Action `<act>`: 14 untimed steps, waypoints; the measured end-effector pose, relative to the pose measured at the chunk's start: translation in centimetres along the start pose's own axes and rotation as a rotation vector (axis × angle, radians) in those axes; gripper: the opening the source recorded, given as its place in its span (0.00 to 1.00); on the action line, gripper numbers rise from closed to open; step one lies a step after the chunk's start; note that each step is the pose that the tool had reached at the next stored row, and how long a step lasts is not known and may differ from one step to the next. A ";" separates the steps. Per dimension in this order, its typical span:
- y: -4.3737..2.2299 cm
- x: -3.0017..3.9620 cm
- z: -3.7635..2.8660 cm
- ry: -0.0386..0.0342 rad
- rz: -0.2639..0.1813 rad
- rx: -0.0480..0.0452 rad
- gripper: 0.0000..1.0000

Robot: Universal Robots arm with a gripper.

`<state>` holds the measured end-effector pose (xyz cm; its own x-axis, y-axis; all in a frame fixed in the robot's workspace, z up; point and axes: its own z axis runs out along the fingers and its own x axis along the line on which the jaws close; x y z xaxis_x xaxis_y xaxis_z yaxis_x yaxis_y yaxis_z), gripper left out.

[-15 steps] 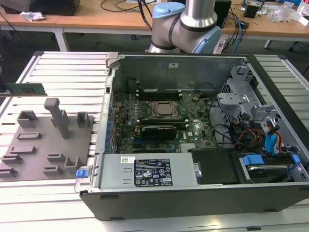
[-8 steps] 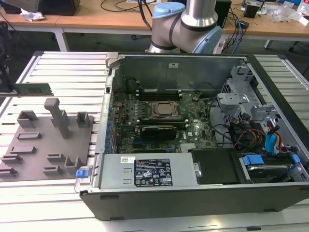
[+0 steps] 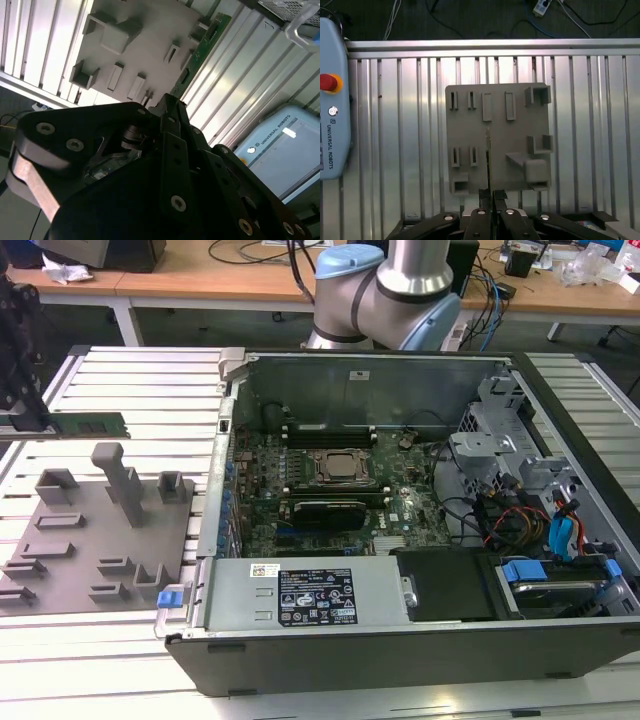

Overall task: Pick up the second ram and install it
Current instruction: 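Pick up the second ram and move it above second insertion slot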

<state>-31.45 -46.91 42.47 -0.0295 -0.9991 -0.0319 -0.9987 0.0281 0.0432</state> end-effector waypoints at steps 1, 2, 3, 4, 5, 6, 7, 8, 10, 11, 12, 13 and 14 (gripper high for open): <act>-0.37 -0.01 -0.02 0.0000 0.000 0.0000 0.13; -0.61 -0.02 -0.02 -0.0001 0.000 0.0001 0.13; -0.79 -0.02 -0.03 0.0000 0.000 0.0000 0.13; -0.90 -0.03 -0.04 -0.0001 0.000 0.0000 0.13; -1.16 -0.03 -0.05 0.0000 0.000 0.0000 0.13; -1.29 -0.04 -0.05 0.0000 0.000 0.0000 0.13; -1.39 -0.04 -0.05 -0.0001 0.000 0.0001 0.13; -1.58 -0.04 -0.07 0.0000 0.000 0.0000 0.13; -2.09 -0.06 -0.09 0.0000 0.000 0.0000 0.13; -2.36 -0.07 -0.10 0.0000 0.000 0.0001 0.13; -2.64 -0.08 -0.11 -0.0001 0.000 0.0000 0.13; -2.81 -0.09 -0.12 -0.0001 0.000 0.0000 0.13; -2.95 -0.09 -0.12 0.0000 0.000 0.0000 0.13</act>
<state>-28.50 -46.91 42.47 -0.0296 -0.9991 -0.0319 -0.9987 0.0282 0.0432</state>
